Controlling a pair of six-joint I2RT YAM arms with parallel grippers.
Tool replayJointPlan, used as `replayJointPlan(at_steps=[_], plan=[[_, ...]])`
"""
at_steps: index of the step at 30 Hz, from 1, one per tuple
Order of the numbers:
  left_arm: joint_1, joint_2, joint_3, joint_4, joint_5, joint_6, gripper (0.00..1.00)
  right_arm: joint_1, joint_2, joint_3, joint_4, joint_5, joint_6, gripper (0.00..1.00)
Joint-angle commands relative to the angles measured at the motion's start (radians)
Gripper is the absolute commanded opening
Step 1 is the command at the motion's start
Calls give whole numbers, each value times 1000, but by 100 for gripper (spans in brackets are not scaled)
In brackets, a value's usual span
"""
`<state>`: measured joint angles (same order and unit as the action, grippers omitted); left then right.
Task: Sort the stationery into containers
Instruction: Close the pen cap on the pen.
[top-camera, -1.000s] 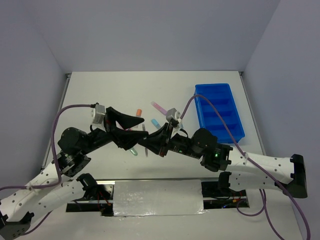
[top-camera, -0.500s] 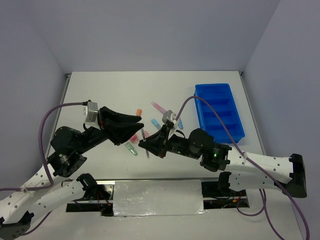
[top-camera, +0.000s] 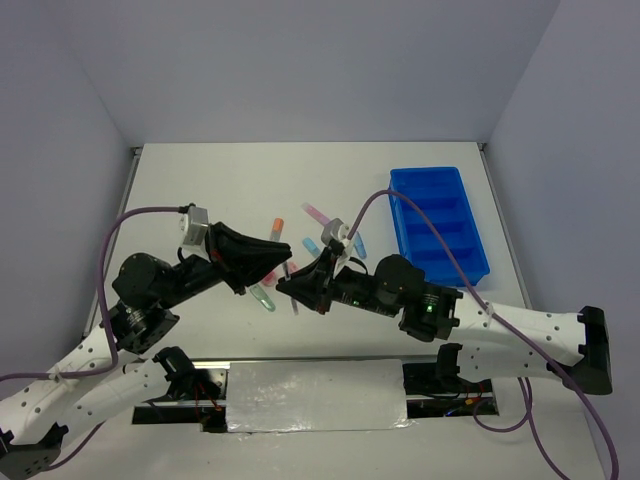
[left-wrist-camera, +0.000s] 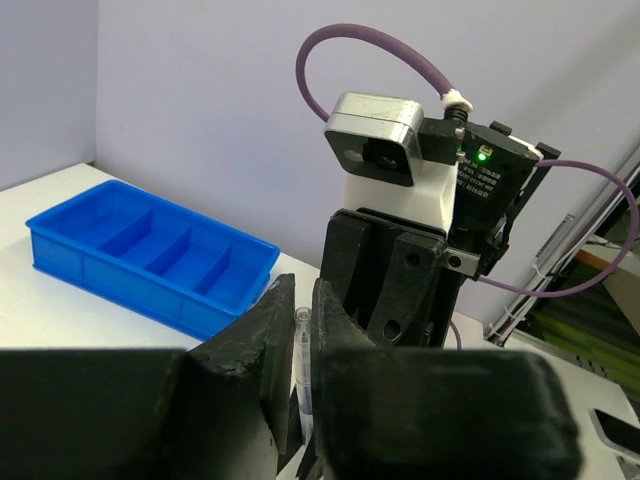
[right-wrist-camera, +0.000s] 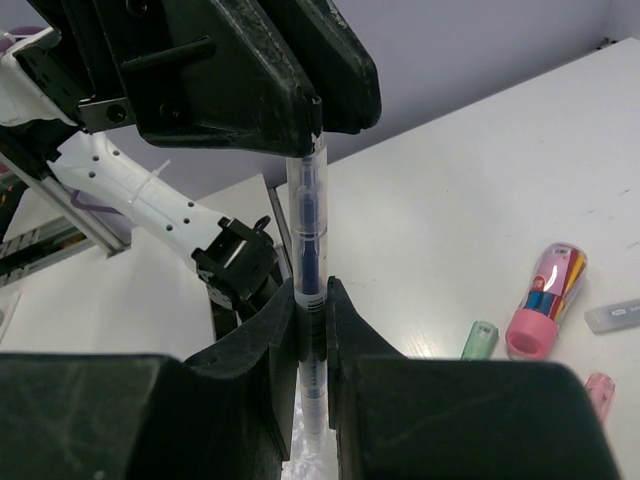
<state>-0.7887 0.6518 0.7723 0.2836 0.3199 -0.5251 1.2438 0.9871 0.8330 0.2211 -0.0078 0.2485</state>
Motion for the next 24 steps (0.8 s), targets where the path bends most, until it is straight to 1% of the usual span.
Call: replayJointPlan(at_steps=[1,2,4,7,10,14,19,22,24], plan=[[-3,-6,-5,49,30,-13,12,5,8,63,21,6,-17,0],[-3,-1,-2,48,31,-13,4,3,8,64,23,6,-18,0],[-3,5,8,26,31,-18,0,3,12,67,24,28,-20,0],[-3,25,22,-4,34,-24,0,3,12,83,32,46,-35,0],[-3,42,4,-6,41,-48,0,-3,15,121,46,63,-69,0],[-3,57,-37,-14,42,-70,0,-46,33,239,24,46,-97,0],[-6,77,-132,31,62,-116,0,-115,70,357,-8,-12,-129,0],[-21,83,-256,83,38,-154,0,-164,73,414,-28,-50,-129,0],[-24,92,-300,130,39,-179,0,-191,74,434,-23,-72,-124,0]])
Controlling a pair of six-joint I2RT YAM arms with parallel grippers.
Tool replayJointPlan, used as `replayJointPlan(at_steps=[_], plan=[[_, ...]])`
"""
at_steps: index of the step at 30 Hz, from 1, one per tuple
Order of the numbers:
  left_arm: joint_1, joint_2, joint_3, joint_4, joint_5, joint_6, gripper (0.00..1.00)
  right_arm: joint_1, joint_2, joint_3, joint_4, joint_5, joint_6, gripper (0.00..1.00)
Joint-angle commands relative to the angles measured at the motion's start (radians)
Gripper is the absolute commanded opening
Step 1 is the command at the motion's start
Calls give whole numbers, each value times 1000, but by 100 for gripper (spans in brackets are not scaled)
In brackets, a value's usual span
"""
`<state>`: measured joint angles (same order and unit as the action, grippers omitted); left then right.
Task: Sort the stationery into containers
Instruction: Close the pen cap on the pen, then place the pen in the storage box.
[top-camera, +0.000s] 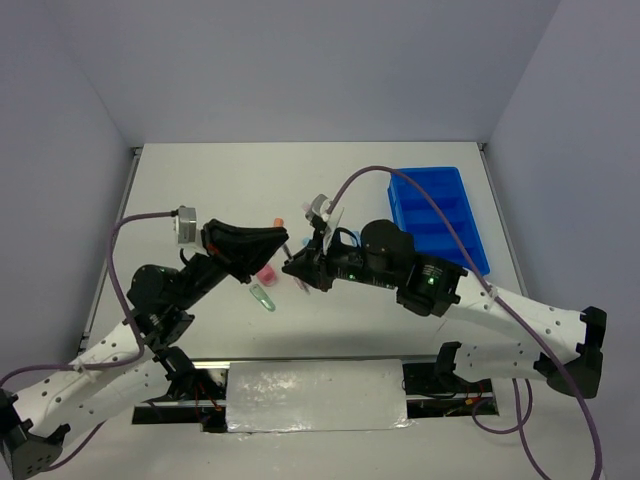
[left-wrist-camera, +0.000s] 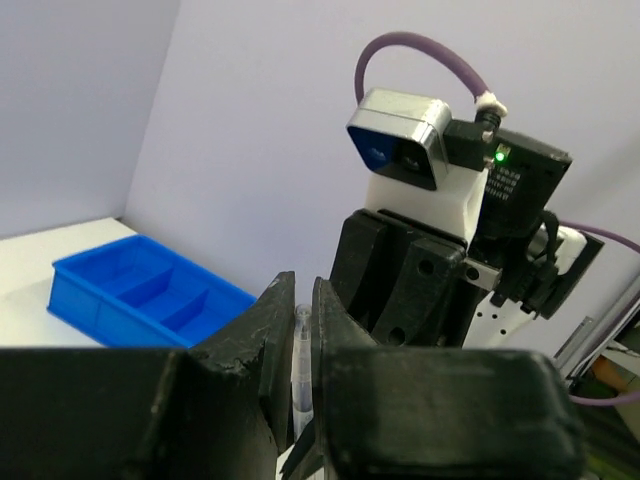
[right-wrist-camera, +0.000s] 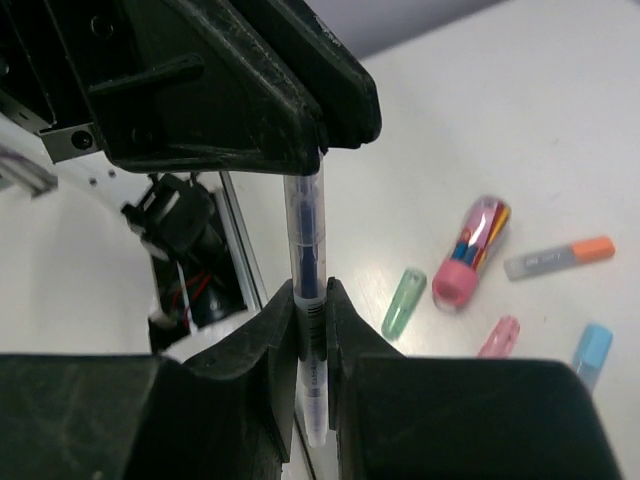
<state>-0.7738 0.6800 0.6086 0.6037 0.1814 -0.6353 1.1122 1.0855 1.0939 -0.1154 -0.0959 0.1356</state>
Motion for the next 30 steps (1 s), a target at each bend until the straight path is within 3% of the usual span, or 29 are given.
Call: replayJointPlan(at_steps=[1,6,9,11,12,13,14,15,16,17,19,24,28,30], plan=[[-42,67,-165,-177,175,-78,0,-67,-21,194,313,1,-8,0],[-59,75,-190,-137,178,-95,0,-83,20,233,286,-24,-10,0],[-61,55,-159,-177,133,-80,0,-109,-2,172,290,-19,21,0],[-61,17,-51,-358,-24,-49,6,-150,-38,62,287,5,77,0],[-61,-9,0,-440,-101,-40,40,-167,-51,13,286,16,103,0],[-61,-19,126,-616,-181,-35,65,-189,-67,-82,281,27,157,0],[-61,-25,202,-721,-399,-53,90,-230,-100,-126,278,45,188,0],[-61,-28,273,-819,-507,-78,99,-250,-122,-206,269,94,215,0],[-61,-27,433,-1043,-610,-119,99,-268,-140,-239,238,140,258,0],[-61,-22,518,-1158,-761,-201,99,-313,-179,-262,214,181,283,0],[-61,-40,660,-1307,-801,-202,99,-380,-211,-295,83,355,379,0],[-61,-175,629,-1387,-787,-152,99,-741,-251,-331,-105,548,585,0],[-61,-204,570,-1531,-780,-113,99,-874,-190,-324,-367,829,890,0],[-61,-220,507,-1549,-777,-89,99,-917,-180,-356,-397,927,992,0]])
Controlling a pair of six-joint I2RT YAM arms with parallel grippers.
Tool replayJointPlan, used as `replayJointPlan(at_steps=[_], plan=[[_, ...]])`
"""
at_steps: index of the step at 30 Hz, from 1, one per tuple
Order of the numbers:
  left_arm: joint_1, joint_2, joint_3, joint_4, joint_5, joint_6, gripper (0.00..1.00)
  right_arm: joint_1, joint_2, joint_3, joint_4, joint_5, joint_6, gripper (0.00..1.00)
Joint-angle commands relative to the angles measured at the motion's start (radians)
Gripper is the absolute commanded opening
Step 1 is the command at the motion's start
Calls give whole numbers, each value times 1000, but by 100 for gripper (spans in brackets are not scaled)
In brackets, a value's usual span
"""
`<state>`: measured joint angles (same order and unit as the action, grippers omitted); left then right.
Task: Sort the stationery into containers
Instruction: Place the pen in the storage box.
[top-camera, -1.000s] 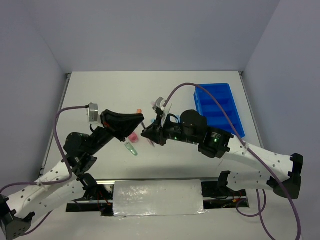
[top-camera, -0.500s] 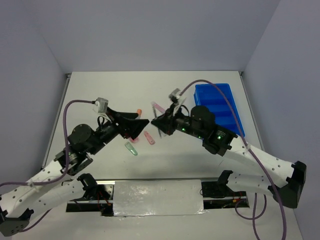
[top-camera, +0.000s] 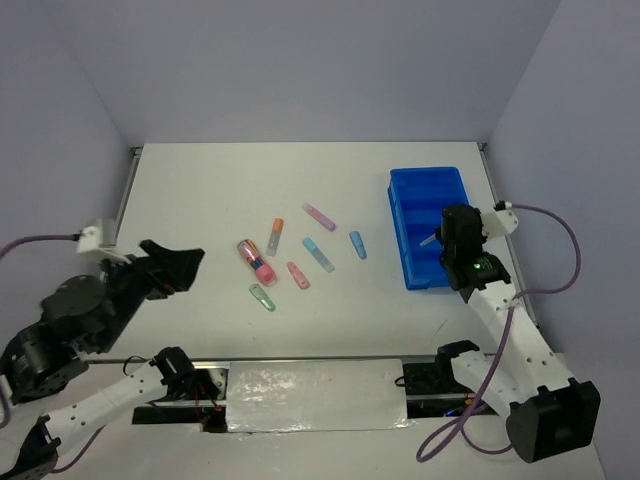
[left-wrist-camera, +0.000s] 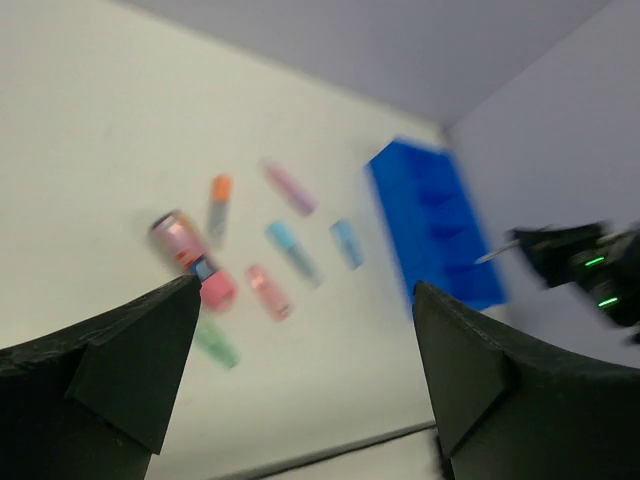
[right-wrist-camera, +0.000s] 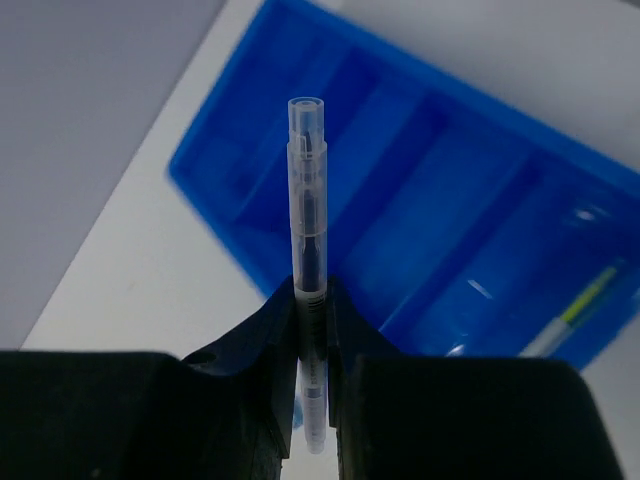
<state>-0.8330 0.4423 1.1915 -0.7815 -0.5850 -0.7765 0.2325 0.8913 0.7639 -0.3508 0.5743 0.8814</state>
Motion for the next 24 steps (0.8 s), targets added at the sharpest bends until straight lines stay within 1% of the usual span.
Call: replayJointPlan(at_steps=[1,2,5,6,7,8,9,13,19,21,24], plan=[[-2,0,-96,-179,-15,66,99,-53,20,-38,-156,259,258,0],[-2,-8,-136,-183,-19,71,99,-68,21,-64,-143,256,266,0],[-3,-65,-194,-173,-15,72,99,-105,32,-129,-10,210,242,0],[0,-83,-201,-153,-15,92,99,-105,32,-139,5,210,241,0],[-2,-124,-208,-130,25,109,99,-110,46,-149,19,208,245,0],[-2,-141,-219,-118,28,114,99,-113,54,-167,41,208,242,1],[-2,-157,-219,-117,24,105,99,-116,76,-173,94,207,208,2],[-2,-223,-228,-121,1,86,99,-127,138,-146,70,187,212,2],[-3,-247,-234,-124,-7,75,99,-127,141,-192,108,170,243,5],[-3,-248,-236,-121,-7,77,99,-125,133,-204,98,165,254,10],[-3,-241,-233,-121,-3,79,99,-127,110,-235,108,153,254,21]])
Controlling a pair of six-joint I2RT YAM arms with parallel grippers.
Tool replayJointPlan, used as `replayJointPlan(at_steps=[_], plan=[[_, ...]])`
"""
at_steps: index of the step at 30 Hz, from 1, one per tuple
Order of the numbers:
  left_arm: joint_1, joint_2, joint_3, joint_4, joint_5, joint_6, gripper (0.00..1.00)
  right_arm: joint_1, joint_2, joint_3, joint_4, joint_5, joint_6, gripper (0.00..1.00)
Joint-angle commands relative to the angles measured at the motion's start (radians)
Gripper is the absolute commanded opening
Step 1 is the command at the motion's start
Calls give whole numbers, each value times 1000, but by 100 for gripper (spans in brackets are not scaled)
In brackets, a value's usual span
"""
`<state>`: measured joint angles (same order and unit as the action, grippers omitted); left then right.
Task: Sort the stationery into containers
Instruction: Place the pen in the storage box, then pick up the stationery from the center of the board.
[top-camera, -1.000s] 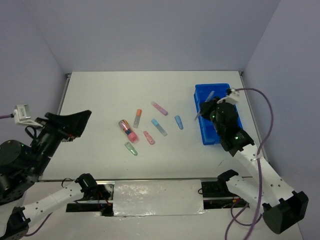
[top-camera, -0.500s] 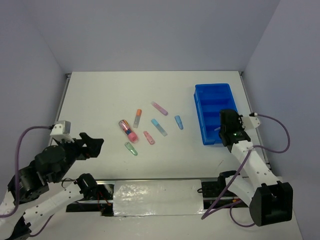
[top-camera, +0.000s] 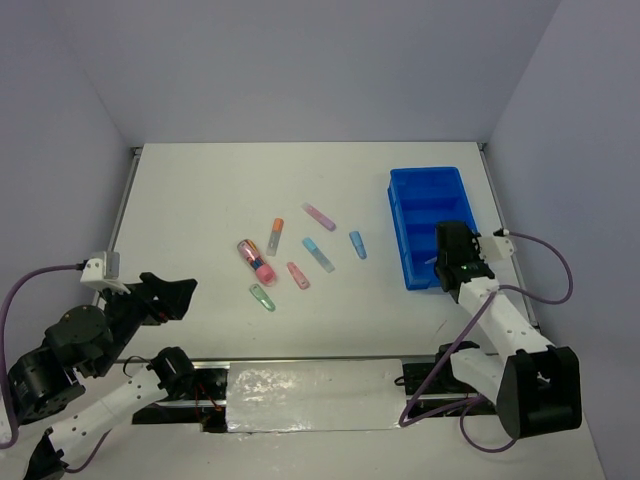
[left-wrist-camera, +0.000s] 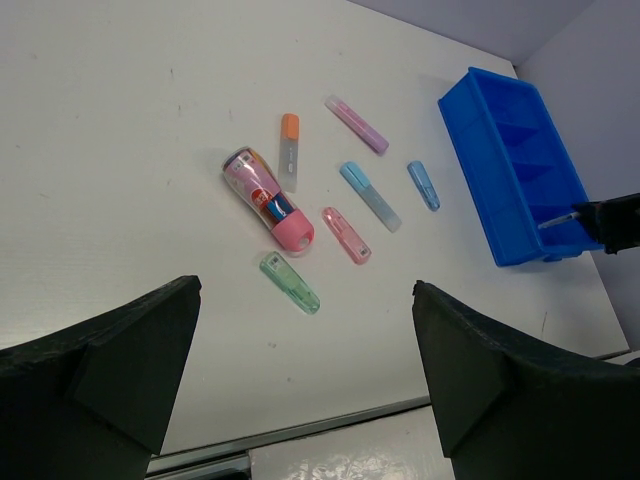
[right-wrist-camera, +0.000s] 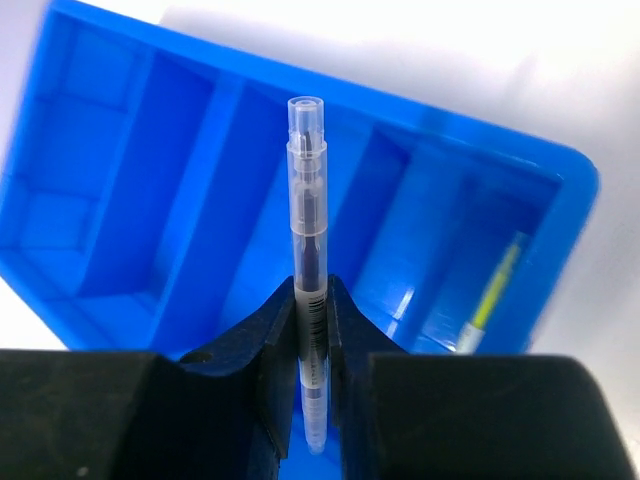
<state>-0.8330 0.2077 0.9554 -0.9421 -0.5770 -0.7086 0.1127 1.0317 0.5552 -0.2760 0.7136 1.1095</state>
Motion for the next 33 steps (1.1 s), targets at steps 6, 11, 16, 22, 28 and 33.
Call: replayJointPlan(at_steps=[6,11,16,22,28,33], plan=[[-3,-17,0,43,-9,12,99,-7,-73,-58,54,-11,-5,37],[-3,-22,-1,46,-3,15,99,-8,-134,-37,80,-42,-80,68],[-2,-28,-7,75,34,47,99,-7,-217,0,87,-74,-155,74],[-3,-42,-9,59,2,21,99,80,-243,37,318,-330,-486,70],[-2,-8,5,22,-40,-14,99,264,224,369,39,-464,-812,92],[-2,15,5,25,-35,-8,99,360,497,520,-61,-502,-893,94]])
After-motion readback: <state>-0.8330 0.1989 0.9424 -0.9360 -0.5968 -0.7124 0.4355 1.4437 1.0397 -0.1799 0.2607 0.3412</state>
